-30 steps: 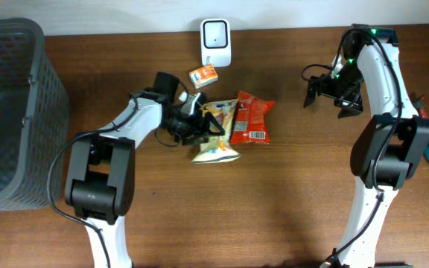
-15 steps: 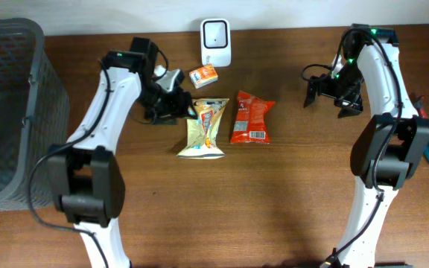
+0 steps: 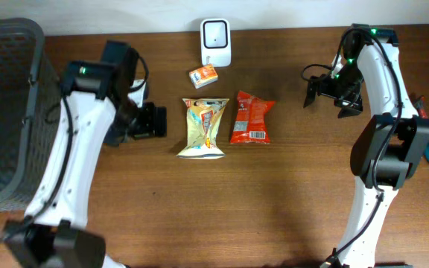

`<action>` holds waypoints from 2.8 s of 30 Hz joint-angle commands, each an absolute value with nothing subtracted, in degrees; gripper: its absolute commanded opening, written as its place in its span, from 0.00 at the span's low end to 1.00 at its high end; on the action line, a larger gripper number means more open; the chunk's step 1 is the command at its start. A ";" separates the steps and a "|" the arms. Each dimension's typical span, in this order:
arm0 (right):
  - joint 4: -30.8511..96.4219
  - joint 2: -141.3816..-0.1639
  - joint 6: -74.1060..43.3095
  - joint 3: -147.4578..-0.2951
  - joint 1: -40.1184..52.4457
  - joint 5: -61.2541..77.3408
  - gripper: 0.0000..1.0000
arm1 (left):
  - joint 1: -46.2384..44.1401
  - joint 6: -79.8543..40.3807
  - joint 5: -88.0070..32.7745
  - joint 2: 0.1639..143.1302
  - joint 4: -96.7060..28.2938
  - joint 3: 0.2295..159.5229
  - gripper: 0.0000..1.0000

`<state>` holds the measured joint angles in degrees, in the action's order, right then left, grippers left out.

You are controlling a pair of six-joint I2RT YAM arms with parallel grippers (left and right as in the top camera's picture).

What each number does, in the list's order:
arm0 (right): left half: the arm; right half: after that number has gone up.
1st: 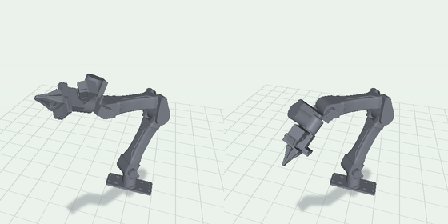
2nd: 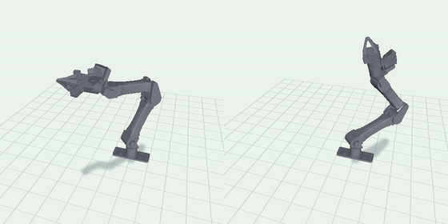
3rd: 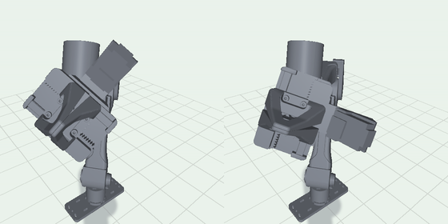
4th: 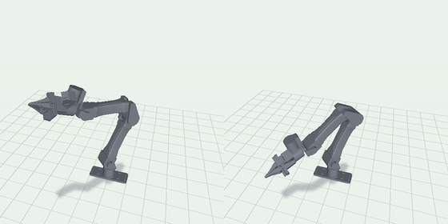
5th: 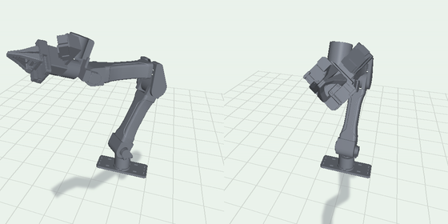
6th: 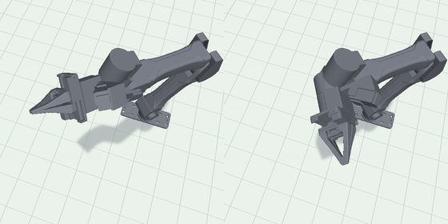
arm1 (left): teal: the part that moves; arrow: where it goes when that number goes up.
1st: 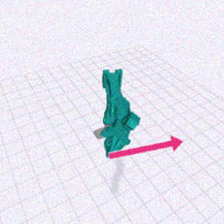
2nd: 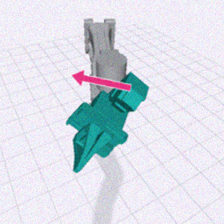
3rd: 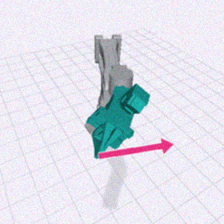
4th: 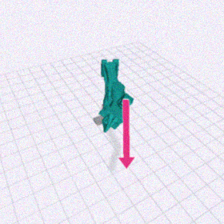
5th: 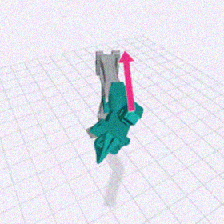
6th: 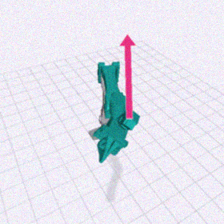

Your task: Scan the item barcode

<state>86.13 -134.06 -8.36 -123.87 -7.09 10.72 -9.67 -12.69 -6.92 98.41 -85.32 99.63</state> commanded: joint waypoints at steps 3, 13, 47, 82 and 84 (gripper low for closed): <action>86.13 -132.46 -7.94 -124.73 -7.05 11.60 0.98 | -9.56 -10.87 -30.26 96.42 -65.34 77.95 1.00; 86.13 -132.46 -7.94 -124.73 -7.05 11.60 0.98 | -9.69 -41.04 -34.63 96.64 -30.68 53.12 1.00; 86.13 -132.46 -7.94 -124.73 -7.05 11.60 0.98 | -14.11 -57.89 -24.95 97.03 -3.79 45.12 0.70; 86.13 -132.46 -7.94 -124.73 -7.05 11.60 0.98 | -12.75 -18.17 3.64 72.51 -19.22 53.69 0.00; 86.13 -132.46 -7.94 -124.73 -7.05 11.60 0.98 | -12.82 -14.81 8.86 71.26 -19.25 53.69 0.00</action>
